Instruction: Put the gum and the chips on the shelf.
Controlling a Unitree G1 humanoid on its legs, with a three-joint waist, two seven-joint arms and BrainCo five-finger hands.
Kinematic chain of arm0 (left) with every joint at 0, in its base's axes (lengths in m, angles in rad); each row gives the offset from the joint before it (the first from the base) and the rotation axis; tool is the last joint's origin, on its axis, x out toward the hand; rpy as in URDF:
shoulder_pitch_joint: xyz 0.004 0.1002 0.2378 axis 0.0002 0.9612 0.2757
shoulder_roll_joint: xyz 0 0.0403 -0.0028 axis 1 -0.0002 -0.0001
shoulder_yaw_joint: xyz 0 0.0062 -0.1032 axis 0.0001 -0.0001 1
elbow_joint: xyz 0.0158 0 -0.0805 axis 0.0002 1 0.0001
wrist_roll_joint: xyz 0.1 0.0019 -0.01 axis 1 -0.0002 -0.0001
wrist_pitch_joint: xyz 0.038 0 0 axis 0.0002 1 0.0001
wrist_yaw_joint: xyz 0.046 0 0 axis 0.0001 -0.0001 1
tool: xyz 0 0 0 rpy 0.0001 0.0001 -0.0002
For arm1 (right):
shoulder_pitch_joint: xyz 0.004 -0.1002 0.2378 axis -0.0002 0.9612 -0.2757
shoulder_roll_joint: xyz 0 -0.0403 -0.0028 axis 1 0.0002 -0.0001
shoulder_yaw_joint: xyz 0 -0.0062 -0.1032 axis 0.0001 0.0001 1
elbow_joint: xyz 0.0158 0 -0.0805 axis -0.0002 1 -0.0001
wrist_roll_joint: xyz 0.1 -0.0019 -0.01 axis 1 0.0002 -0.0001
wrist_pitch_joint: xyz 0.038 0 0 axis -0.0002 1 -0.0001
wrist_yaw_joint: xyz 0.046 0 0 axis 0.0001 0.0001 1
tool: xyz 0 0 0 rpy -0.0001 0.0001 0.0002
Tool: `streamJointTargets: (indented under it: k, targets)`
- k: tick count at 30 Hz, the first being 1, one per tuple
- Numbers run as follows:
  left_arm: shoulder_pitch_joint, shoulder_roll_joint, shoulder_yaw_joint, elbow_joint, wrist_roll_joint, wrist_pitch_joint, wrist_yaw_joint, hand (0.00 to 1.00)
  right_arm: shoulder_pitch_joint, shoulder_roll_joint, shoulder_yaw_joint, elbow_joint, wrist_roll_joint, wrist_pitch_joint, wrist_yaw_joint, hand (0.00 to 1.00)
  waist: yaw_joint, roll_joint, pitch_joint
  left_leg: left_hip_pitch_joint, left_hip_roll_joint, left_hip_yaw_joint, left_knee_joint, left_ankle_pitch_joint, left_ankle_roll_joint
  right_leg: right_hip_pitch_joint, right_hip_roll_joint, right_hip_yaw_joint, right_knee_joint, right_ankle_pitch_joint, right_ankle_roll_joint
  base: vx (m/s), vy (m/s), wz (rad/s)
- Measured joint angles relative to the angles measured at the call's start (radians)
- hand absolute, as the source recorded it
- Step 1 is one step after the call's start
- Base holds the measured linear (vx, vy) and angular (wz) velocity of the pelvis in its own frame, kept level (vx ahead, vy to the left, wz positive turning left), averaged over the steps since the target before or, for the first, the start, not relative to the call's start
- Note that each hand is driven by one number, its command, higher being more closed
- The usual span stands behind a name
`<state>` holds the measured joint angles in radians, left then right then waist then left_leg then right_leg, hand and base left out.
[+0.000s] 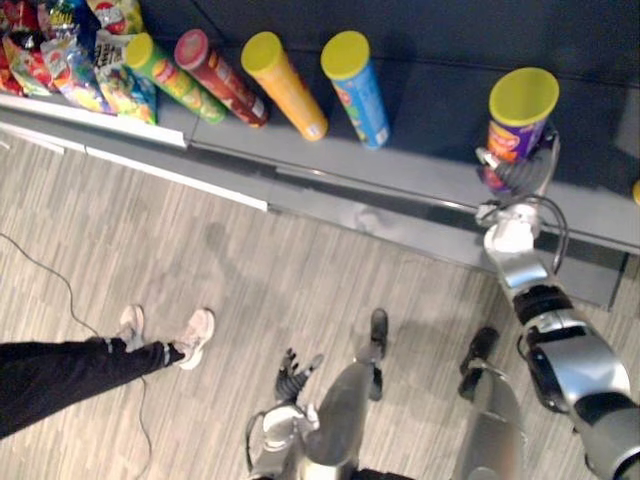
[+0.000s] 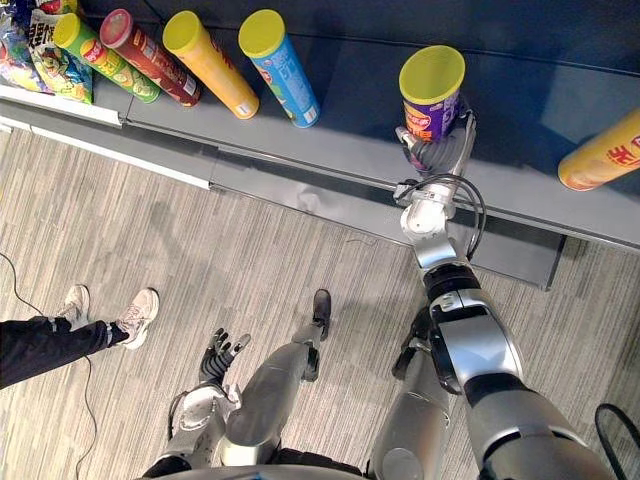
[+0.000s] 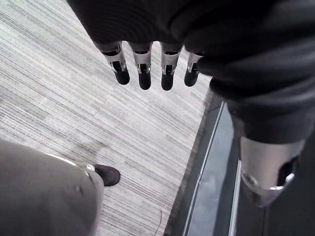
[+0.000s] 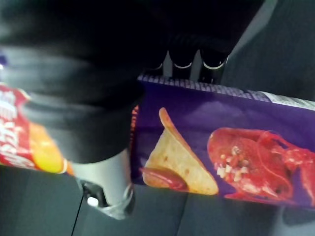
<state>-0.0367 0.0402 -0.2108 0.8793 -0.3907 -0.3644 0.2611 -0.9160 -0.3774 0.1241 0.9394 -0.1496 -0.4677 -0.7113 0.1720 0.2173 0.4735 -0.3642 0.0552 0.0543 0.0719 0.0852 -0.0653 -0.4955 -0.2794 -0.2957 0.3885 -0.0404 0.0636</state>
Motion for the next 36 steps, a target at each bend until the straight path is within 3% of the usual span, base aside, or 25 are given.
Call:
streamJointTargets:
  k: [9,32,33,36]
  targets:
    - [-0.009,-0.001,-0.01,-0.001,0.0,0.002,0.0,0.0,-0.002,0.001,0.006,-0.001,0.0,0.0,0.007,1.0,0.022,0.003,-0.002,-0.008,0.002,-0.008,0.002,0.0,-0.001,0.001,0.0,-0.012,-0.002,0.0,0.0,0.02,-0.053,0.02]
    - [-0.011,0.0,-0.023,-0.004,0.0,0.004,0.007,0.0,-0.04,-0.009,0.061,0.018,0.001,0.01,0.016,1.0,0.03,0.011,-0.008,-0.051,0.011,-0.02,0.036,-0.004,-0.006,-0.011,0.003,-0.035,-0.006,0.0,-0.001,0.01,-0.043,0.02]
    - [-0.011,0.0,-0.025,-0.005,0.0,0.004,0.007,0.0,-0.042,-0.009,0.061,0.018,0.001,0.011,0.015,0.0,0.031,0.011,-0.008,-0.052,0.011,-0.019,0.036,-0.004,-0.006,-0.013,0.002,-0.034,-0.004,0.0,-0.001,0.02,-0.039,0.0]
    - [-0.011,0.0,-0.027,-0.012,0.0,0.004,0.007,0.0,-0.043,-0.011,0.062,0.018,0.001,0.018,0.015,0.0,0.034,0.011,-0.008,-0.054,0.011,-0.015,0.037,-0.004,-0.006,-0.02,0.002,-0.03,0.0,0.0,-0.001,0.02,-0.04,-0.03]
